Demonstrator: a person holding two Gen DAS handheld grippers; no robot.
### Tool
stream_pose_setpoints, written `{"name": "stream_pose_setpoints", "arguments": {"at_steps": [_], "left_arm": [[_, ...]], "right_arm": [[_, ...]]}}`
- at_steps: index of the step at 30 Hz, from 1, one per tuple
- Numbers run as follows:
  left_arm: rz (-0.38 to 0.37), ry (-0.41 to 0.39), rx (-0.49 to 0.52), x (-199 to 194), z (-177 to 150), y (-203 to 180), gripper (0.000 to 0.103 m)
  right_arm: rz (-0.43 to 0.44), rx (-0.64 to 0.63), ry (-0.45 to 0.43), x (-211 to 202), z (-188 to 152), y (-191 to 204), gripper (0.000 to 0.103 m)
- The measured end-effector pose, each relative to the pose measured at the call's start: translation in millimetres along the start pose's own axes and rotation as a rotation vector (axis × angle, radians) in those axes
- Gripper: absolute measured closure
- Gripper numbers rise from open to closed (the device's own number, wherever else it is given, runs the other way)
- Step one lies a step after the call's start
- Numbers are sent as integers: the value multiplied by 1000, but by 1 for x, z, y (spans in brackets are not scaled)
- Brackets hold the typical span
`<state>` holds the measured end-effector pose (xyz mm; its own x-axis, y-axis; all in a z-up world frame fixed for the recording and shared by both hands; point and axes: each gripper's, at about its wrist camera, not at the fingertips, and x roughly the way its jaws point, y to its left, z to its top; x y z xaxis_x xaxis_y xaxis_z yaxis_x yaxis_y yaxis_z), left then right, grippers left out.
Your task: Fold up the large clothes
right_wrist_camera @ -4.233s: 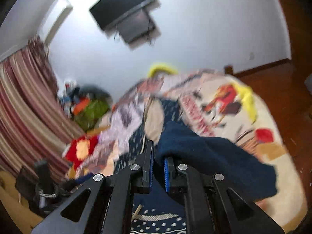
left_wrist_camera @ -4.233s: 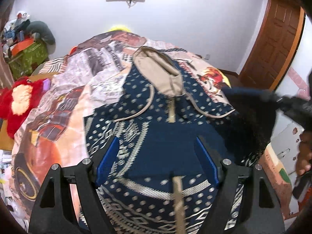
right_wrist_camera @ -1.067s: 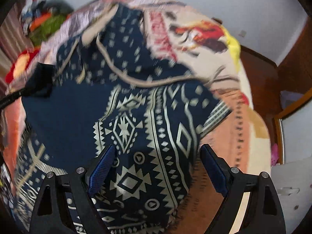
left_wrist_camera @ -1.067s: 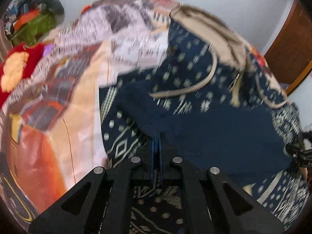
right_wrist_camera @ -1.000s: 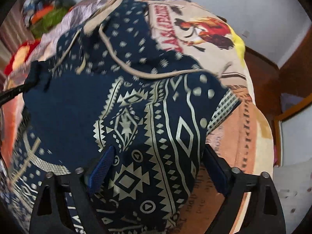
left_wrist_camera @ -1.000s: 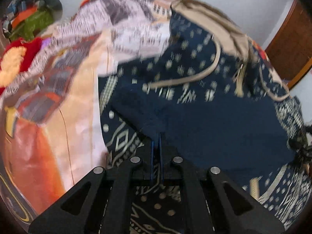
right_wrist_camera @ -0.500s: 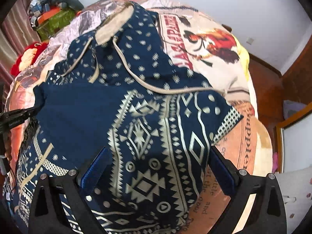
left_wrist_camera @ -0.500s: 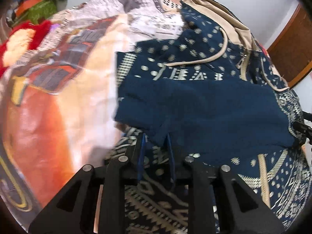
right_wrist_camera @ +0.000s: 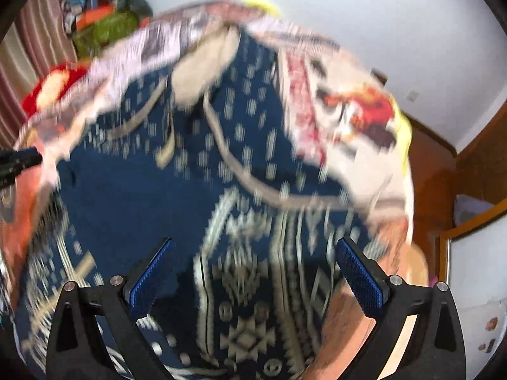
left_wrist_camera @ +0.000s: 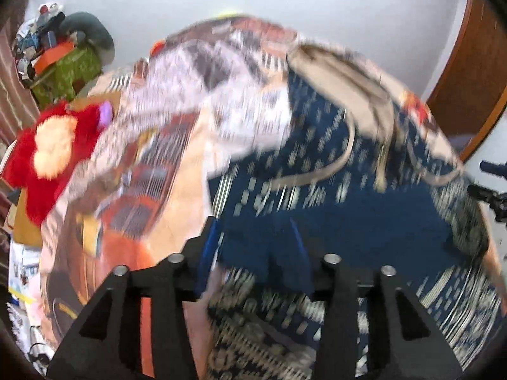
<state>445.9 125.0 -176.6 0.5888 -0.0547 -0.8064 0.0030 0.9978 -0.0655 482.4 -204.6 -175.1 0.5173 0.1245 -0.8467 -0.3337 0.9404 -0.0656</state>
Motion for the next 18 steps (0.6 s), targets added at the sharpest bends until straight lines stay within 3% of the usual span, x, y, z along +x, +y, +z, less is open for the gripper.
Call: {"name": "stream_pose_setpoints", "arguments": {"at_steps": [6, 10, 14, 18], "left_arm": [[-25, -49, 4, 24, 61, -24, 43], [-76, -21, -59, 58, 96, -31, 40], [-146, 23, -135, 96, 118, -34, 40], [-235, 116, -251, 147, 130, -33, 40]], "right_arm": [[-25, 6, -147, -12, 54, -1, 2], [-40, 12, -196, 4, 90, -6, 2], [35, 87, -122, 47, 122, -18, 2], [104, 160, -75, 87, 142, -23, 3]]}}
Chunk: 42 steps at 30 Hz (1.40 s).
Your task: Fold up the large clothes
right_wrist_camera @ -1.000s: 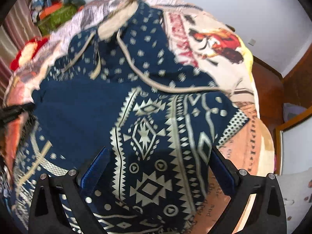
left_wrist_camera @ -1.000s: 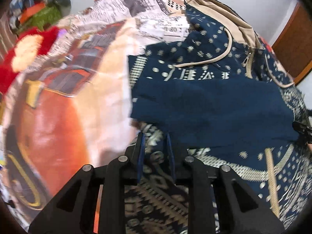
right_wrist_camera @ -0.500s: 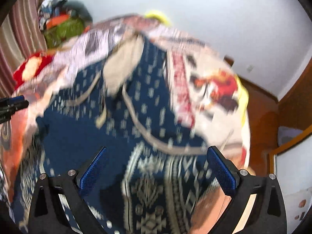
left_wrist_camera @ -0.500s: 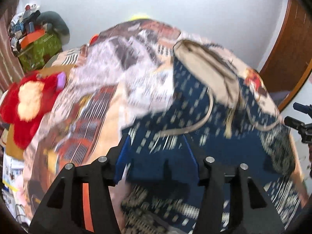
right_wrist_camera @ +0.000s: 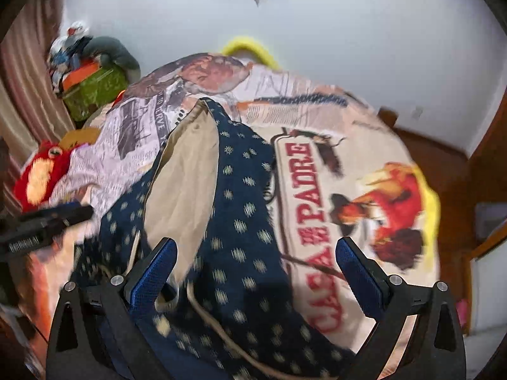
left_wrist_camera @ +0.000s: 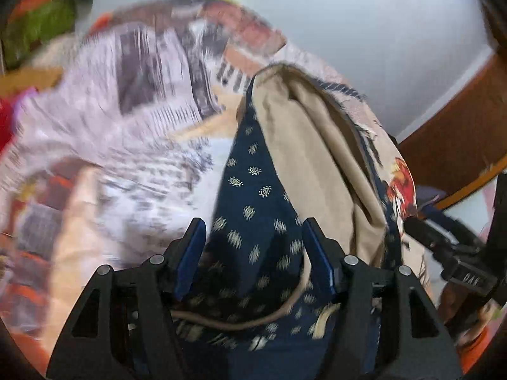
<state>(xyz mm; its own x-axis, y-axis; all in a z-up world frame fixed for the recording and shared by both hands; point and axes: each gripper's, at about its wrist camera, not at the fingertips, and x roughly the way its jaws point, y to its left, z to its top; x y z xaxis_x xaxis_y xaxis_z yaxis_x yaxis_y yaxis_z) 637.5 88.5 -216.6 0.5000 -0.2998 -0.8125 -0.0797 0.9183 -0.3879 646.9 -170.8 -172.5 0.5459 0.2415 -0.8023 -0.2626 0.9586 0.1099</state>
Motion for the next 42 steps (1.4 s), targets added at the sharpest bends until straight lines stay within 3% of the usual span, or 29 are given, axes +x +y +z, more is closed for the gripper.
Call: {"name": "stream_pose_setpoints", "arguments": {"at_steps": [3, 6, 8, 10, 12, 14, 17, 21, 27, 30, 35, 38, 40, 42], "left_arm": [[-3, 25, -23, 27, 7, 1, 40], [-9, 13, -36, 37, 13, 2, 40], [-51, 4, -53, 39, 14, 2, 46], [-36, -1, -39, 42, 10, 0, 71], [-39, -6, -11, 40, 8, -5, 84], [-20, -17, 15, 32, 7, -12, 91], [4, -33, 86, 12, 4, -28, 93], [28, -87, 251, -33, -18, -55, 93], [-9, -62, 331, -84, -67, -62, 93], [-29, -4, 361, -92, -101, -60, 93], [46, 118, 423, -83, -166, -60, 93], [105, 130, 454, -80, -191, -58, 91], [120, 118, 473, -85, -200, -58, 83], [119, 118, 476, -94, -203, -58, 75]], "right_arm": [[35, 36, 44, 33, 9, -2, 10], [66, 95, 96, 60, 11, -5, 26], [116, 141, 116, 74, 8, -6, 41], [100, 132, 81, 79, -1, -1, 42], [81, 70, 44, 77, -7, 9, 51], [96, 76, 43, 71, -8, 13, 74], [122, 92, 38, 55, -6, 15, 91], [145, 52, -3, 15, -15, 21, 92], [206, 11, -11, -44, -60, 24, 93], [218, -16, 16, -69, -95, 28, 93], [195, -47, 93, -79, -145, 35, 92], [167, -34, 137, -79, -166, 37, 92], [165, -26, 158, -82, -173, 37, 89], [156, -26, 185, -87, -176, 37, 80]]}}
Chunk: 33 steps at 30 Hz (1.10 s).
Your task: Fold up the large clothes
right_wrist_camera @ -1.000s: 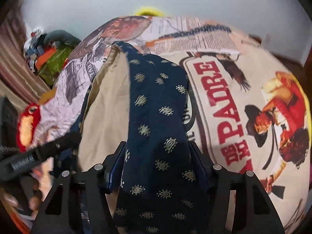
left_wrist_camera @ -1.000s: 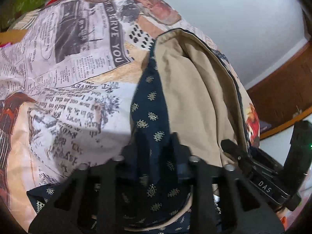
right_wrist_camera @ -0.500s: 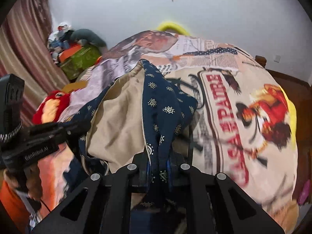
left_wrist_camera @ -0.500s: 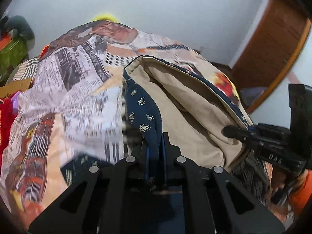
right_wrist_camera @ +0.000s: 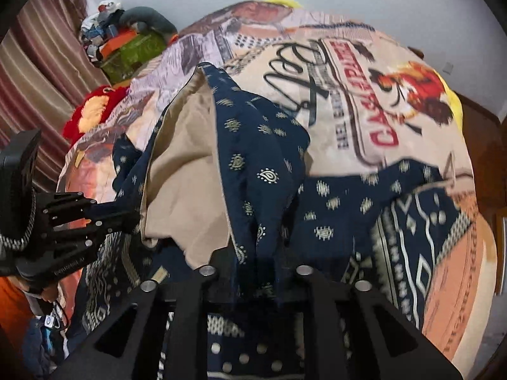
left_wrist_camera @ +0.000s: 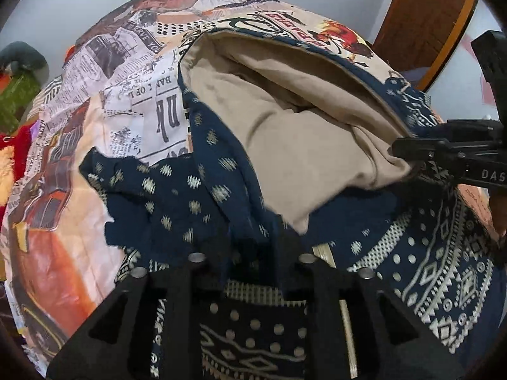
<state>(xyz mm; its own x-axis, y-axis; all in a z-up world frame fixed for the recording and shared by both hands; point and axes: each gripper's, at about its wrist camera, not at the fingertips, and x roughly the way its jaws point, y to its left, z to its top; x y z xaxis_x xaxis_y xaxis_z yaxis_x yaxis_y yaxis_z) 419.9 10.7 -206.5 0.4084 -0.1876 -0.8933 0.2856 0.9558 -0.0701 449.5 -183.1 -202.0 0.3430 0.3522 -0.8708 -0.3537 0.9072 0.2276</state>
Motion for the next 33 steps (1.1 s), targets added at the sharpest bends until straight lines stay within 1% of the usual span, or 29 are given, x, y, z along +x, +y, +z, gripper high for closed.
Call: {"name": "stream_pose_setpoints", "arguments": {"at_steps": [2, 3, 4, 5, 6, 7, 9, 12, 16, 18, 21, 22, 24, 26, 27, 28, 29, 30, 32, 33], "left_arm": [[-7, -10, 0, -11, 0, 3, 72], [-5, -21, 1, -16, 1, 5, 70], [5, -40, -3, -23, 3, 8, 65], [12, -54, -9, -26, 6, 13, 61], [23, -75, -22, -32, 10, 17, 54], [29, -97, -37, -36, 15, 23, 50], [35, -120, -70, -40, 24, 32, 50], [28, -128, -118, -35, 43, 46, 50], [25, -94, -174, -9, 69, 64, 50], [-10, -77, -228, 7, 79, 75, 50], [-101, -50, -321, 36, 93, 90, 50], [-151, -14, -368, 51, 99, 96, 50], [-200, 36, -444, 73, 106, 107, 50], [-221, 51, -494, 88, 110, 114, 58], [-226, 53, -511, 93, 112, 115, 73], [-226, 55, -519, 95, 112, 116, 91], [-225, 45, -525, 94, 112, 115, 95], [-230, 21, -521, 90, 112, 114, 95], [-226, -13, -496, 79, 110, 109, 96], [-216, -34, -476, 69, 109, 107, 96]], "right_arm": [[7, 4, 5, -8, 0, 0, 58], [17, 8, -5, -14, 0, -1, 53], [22, 11, -26, -22, 1, 0, 46], [20, 11, -45, -28, 2, 0, 42], [14, 6, -67, -35, 5, 1, 41], [7, -3, -89, -41, 9, 3, 39], [1, -16, -115, -47, 18, 6, 38], [10, -21, -138, -47, 39, 13, 38], [31, -46, -137, -25, 67, 25, 38], [28, -37, -121, -9, 78, 28, 38], [35, -6, -100, 19, 88, 28, 38], [38, 7, -91, 26, 90, 27, 39], [53, 49, -78, 40, 95, 22, 44], [68, 81, -69, 49, 99, 18, 59], [70, 89, -69, 51, 100, 17, 62], [76, 95, -73, 53, 101, 15, 69], [84, 96, -79, 54, 101, 14, 74], [91, 92, -86, 54, 102, 15, 77], [94, 72, -92, 52, 102, 16, 88], [97, 63, -98, 50, 100, 17, 90]]}}
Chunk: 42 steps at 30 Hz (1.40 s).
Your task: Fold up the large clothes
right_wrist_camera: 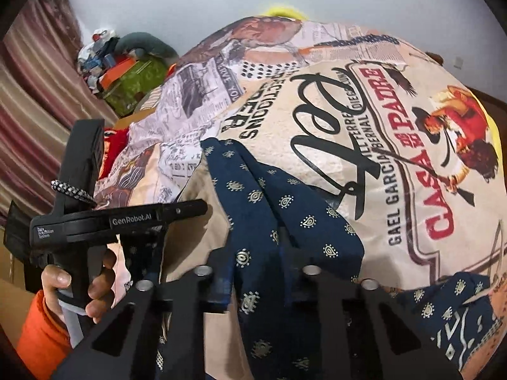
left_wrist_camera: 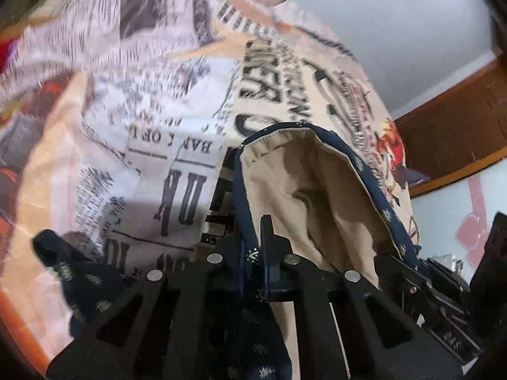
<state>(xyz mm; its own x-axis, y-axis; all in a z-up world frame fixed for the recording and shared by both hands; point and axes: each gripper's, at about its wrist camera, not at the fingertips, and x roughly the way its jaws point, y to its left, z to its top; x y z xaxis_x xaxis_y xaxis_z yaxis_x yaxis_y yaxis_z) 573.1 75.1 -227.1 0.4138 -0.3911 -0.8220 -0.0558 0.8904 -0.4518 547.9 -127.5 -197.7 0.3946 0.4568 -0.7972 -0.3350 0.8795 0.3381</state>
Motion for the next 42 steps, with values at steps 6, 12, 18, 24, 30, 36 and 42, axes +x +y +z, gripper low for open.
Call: {"name": "stream_pose_setpoints", "arguments": {"at_steps": [6, 12, 18, 24, 30, 36, 42], "left_arm": [[10, -135, 231, -82, -28, -40, 96], [41, -217, 429, -146, -83, -76, 96], [96, -223, 492, -162, -144, -74, 96], [146, -117, 459, -144, -194, -38, 96], [190, -27, 457, -131, -241, -8, 96], [209, -37, 429, -142, -263, 10, 74], [211, -74, 402, -164, -257, 17, 64]], "right_arm": [[44, -34, -56, -46, -22, 4, 94], [52, -110, -100, -110, -70, 17, 94], [63, -133, -92, -140, -122, 27, 94], [44, -129, -23, -137, -171, 28, 94], [52, -79, 25, -135, -204, 22, 94], [8, -84, 75, -136, -218, 20, 93], [-23, -109, 82, -144, -218, 22, 92]]}}
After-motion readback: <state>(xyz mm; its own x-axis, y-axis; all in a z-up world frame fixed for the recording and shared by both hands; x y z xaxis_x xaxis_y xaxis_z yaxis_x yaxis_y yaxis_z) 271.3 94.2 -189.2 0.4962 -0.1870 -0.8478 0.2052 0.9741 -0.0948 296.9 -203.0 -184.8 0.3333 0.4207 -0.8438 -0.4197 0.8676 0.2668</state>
